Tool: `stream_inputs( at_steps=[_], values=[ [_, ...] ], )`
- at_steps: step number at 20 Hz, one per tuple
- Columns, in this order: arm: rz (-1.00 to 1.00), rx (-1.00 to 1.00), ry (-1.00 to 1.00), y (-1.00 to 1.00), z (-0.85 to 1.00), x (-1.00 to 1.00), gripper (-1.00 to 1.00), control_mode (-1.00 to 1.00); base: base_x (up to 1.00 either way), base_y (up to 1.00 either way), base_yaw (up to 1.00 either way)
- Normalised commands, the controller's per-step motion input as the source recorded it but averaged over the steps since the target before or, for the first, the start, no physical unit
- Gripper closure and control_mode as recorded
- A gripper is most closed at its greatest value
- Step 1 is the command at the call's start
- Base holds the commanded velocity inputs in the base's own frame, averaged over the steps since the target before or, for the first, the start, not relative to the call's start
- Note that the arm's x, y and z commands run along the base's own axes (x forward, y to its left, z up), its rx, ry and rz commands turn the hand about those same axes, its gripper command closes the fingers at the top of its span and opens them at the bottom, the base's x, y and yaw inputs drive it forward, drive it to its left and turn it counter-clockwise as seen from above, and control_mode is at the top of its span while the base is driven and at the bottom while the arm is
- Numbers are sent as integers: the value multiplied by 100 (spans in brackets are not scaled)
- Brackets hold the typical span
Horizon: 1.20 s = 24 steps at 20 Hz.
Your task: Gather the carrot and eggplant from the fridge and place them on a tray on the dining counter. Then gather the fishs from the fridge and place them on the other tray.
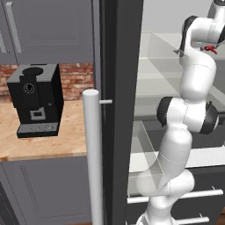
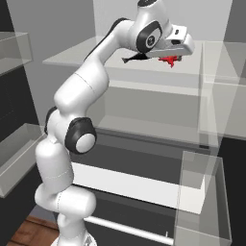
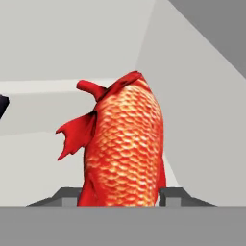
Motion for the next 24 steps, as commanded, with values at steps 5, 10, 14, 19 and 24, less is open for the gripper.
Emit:
stream_inputs(
  at_steps=[5, 10, 14, 19, 24],
  values=[
    [0, 0, -11, 0, -3, -52, 100, -100, 0, 0, 0],
    [0, 0, -24, 16, 0, -75, 100, -100, 0, 0, 0],
    [0, 0, -16, 40, -3, -72, 100, -100, 0, 0, 0],
    [0, 0, -8, 53, -9, -71, 100, -100, 0, 0, 0],
    [0, 0, -8, 40, -8, -73, 100, -100, 0, 0, 0]
  ],
)
